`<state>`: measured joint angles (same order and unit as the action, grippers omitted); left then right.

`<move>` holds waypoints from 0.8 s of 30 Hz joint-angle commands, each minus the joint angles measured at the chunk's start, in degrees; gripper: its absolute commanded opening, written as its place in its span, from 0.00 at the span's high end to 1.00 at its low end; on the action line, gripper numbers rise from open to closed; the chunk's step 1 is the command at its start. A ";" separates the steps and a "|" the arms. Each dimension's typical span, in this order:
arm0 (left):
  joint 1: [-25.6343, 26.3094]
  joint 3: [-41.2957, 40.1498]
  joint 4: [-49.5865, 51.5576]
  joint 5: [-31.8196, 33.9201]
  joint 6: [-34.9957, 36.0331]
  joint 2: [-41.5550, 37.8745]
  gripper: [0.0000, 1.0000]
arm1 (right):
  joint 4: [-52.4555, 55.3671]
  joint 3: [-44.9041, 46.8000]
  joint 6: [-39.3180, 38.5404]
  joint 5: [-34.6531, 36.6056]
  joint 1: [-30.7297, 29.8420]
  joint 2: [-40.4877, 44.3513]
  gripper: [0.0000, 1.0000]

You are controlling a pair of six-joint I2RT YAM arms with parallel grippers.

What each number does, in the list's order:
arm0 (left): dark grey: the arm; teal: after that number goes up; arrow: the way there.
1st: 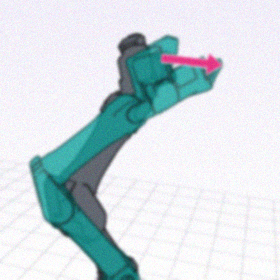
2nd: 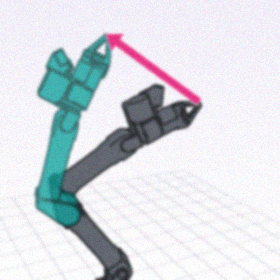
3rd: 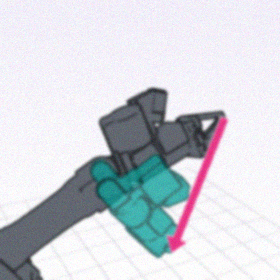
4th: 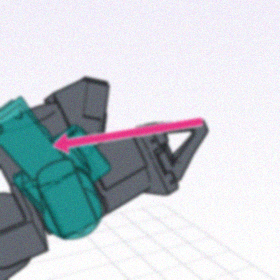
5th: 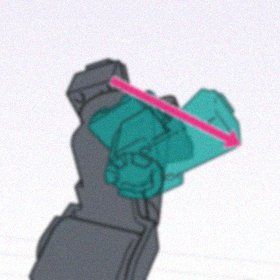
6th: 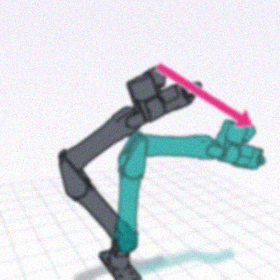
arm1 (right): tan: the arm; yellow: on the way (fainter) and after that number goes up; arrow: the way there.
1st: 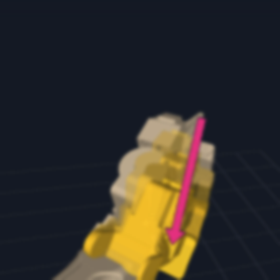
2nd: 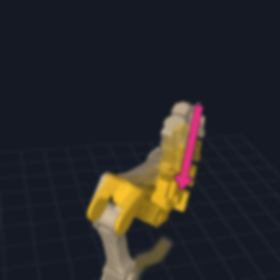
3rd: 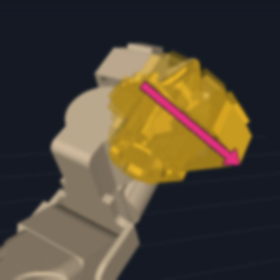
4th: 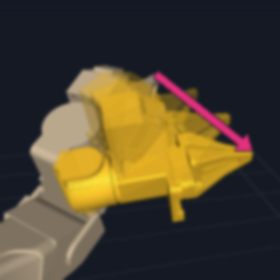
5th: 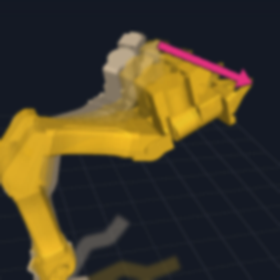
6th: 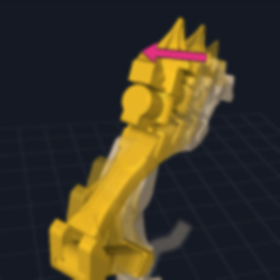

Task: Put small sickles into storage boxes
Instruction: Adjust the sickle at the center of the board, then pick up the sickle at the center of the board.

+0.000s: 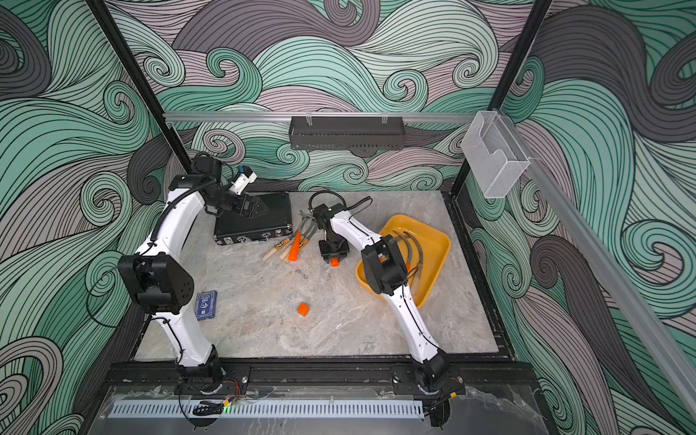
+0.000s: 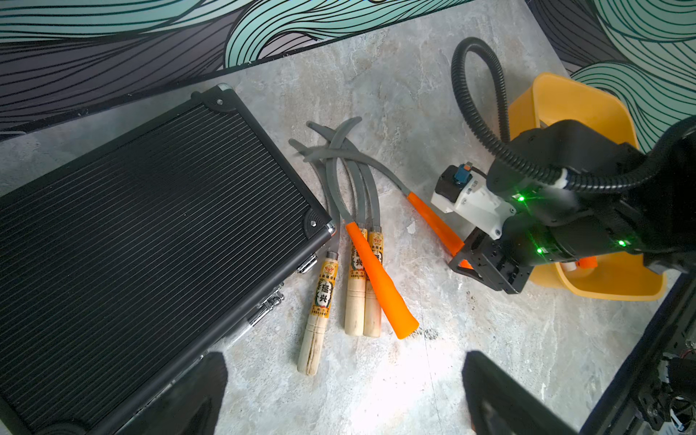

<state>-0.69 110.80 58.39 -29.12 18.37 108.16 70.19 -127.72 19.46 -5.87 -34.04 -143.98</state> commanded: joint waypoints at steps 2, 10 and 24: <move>-0.13 1.65 1.00 -1.00 0.61 -0.85 0.02 | 0.63 1.27 -0.66 -2.84 0.98 -4.22 0.56; -0.10 1.97 1.79 -1.05 1.03 -0.67 0.02 | 1.67 1.59 -1.27 -3.54 1.22 -6.91 0.57; 0.03 1.88 2.08 -1.72 0.66 -0.77 0.02 | 7.96 -4.84 -1.19 -1.69 1.26 -11.91 0.65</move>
<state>-0.69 110.85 59.20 -29.23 18.74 108.16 76.62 -135.33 18.37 -8.62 -32.71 -148.55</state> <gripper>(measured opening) 0.977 0.356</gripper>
